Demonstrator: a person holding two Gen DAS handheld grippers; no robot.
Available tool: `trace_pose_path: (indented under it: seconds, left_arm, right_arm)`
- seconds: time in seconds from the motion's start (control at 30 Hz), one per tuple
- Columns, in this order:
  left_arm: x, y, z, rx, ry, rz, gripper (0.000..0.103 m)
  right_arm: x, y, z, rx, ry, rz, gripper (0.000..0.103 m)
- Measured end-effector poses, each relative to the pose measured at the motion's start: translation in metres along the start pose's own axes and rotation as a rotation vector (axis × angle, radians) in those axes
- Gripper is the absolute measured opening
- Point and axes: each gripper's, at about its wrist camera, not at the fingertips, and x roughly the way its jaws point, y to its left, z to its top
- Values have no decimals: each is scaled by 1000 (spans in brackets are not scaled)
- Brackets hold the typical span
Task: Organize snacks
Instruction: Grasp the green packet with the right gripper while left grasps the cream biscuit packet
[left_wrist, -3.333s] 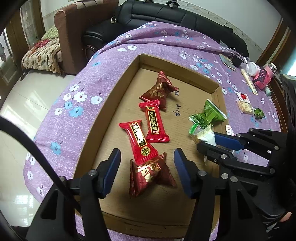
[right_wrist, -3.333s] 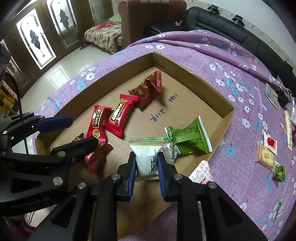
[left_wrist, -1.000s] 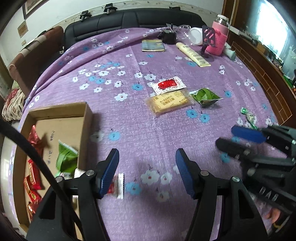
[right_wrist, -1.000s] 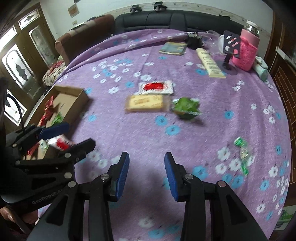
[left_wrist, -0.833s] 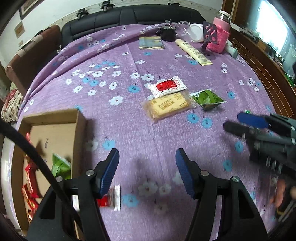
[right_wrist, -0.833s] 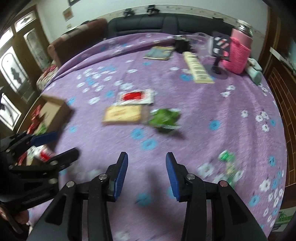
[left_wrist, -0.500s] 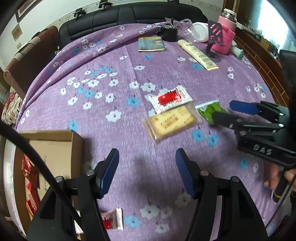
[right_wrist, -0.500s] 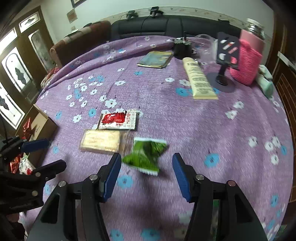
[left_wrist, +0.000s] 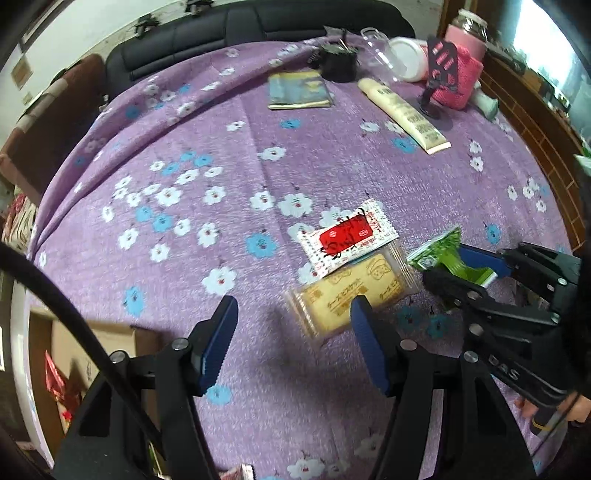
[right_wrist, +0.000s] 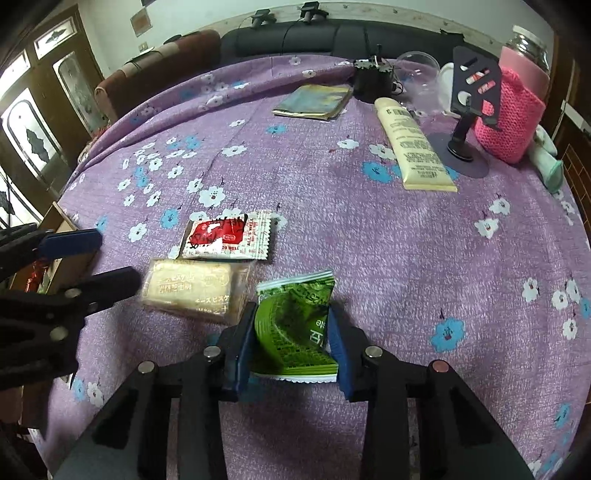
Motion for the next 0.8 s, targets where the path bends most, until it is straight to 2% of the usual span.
trace_pose_path:
  seconds: [0.1,0.23,0.33,0.4,0.63,0.7,0.8]
  left_arm:
    - [6,-10,8,78,16,-2,65]
    - [19,-27,15,231,107,-73,66]
    - [35,-39,18,347,179,-72,67]
    - [41,-42,21,393,188,-56,70]
    - [48,-45,38,436,183,-99,76]
    - [50,-45,39,425,185,-123,73]
    - [46,-44,37,409,166,-150,59]
  right_arm:
    - [-6,-4,-6,22,6,5,36]
    - [-10,-11,-13,45,15,8,36]
    - [-13,-18,-17,70,13,12,36]
    - [-13,-20,-18,81,11,18,36]
    - [-13,-22,-20,98,6,30,36]
    - [-14,-22,-21,99,4,30,36]
    - [-15,-22,-22,100,-2,30,36]
